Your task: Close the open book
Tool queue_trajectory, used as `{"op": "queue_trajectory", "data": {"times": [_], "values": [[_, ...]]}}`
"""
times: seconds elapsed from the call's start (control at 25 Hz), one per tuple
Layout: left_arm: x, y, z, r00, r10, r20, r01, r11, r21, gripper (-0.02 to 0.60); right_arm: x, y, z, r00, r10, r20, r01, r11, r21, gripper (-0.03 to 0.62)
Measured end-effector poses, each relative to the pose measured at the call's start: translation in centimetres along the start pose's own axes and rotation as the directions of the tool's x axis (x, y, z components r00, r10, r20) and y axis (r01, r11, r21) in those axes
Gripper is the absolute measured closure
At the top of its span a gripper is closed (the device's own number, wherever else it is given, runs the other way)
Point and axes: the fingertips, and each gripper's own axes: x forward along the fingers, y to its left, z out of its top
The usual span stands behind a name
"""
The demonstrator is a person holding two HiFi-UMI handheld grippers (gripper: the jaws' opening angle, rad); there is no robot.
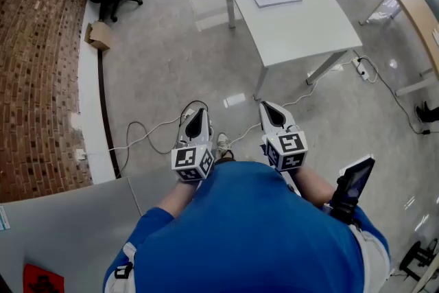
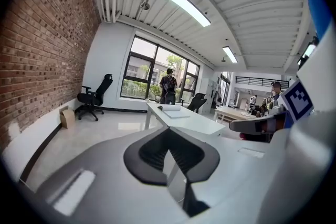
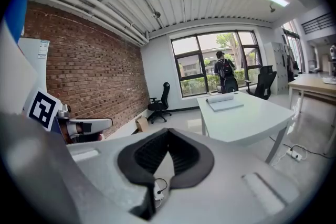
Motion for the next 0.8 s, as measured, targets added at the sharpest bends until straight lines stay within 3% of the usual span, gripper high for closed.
{"op": "queue_trajectory", "data": {"times": [0.48,0.8], "values": [[7.3,11.5,5.2,0.999,-0.049,0.021,0.049,0.999,-0.006,0.575,12.5,3.3,6.1,0.997,-0.065,0.032,0.065,0.998,-0.01,0.592],[10.2,15.7,6.5,0.999,-0.045,0.013,0.045,0.999,-0.024,0.575,17.1,3.9,8.1,0.997,-0.078,0.024,0.078,0.997,-0.022,0.592]]}}
